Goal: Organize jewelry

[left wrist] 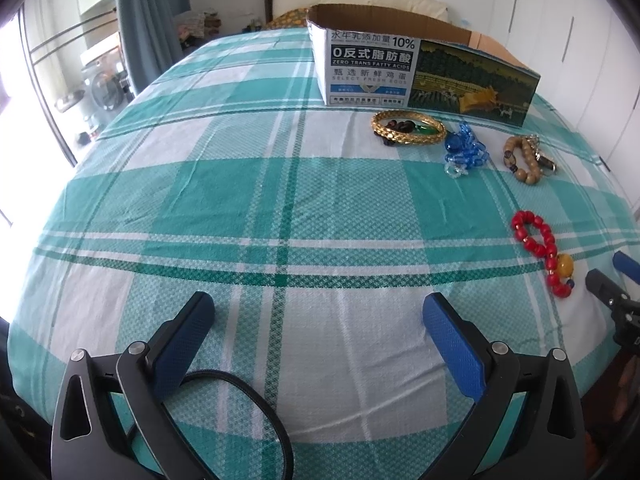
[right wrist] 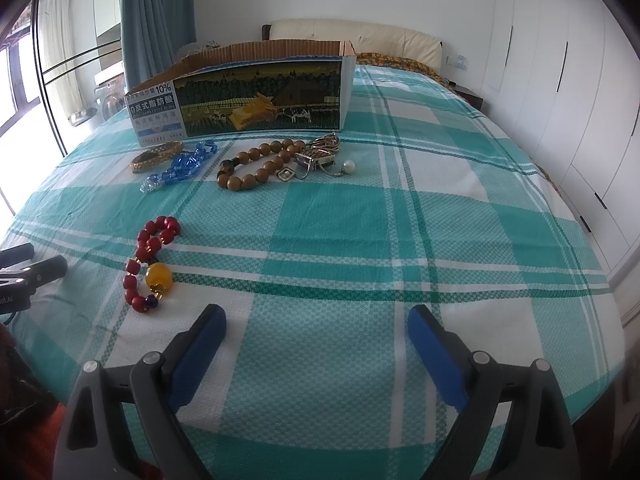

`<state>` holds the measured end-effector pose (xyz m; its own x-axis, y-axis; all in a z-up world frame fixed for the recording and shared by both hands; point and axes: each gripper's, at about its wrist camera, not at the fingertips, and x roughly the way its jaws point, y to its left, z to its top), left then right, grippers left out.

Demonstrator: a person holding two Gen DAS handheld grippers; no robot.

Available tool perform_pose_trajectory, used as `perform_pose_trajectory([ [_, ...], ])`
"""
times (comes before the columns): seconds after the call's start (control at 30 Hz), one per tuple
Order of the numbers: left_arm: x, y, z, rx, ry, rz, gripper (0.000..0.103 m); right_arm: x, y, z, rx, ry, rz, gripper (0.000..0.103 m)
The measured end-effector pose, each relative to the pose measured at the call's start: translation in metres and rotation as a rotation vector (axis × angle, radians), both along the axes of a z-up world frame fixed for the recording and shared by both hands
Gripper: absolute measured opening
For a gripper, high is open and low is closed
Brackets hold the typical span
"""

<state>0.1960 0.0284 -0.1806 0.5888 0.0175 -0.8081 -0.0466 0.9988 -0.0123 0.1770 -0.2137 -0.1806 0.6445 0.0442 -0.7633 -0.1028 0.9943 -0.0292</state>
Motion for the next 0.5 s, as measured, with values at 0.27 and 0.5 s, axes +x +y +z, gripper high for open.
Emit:
perform_pose_trajectory([
  [0.27, -0.0006, -0.0003, 0.0002, -0.002, 0.001, 0.002, 0.103, 0.0004, 0.0000, 0.0003, 0.001, 0.001, -0.001, 0.094],
  [0.5, -0.0003, 0.0000, 0.0001, -0.003, 0.002, 0.002, 0.103, 0.0008, -0.0003, -0.0002, 0.001, 0.001, -0.004, 0.094],
])
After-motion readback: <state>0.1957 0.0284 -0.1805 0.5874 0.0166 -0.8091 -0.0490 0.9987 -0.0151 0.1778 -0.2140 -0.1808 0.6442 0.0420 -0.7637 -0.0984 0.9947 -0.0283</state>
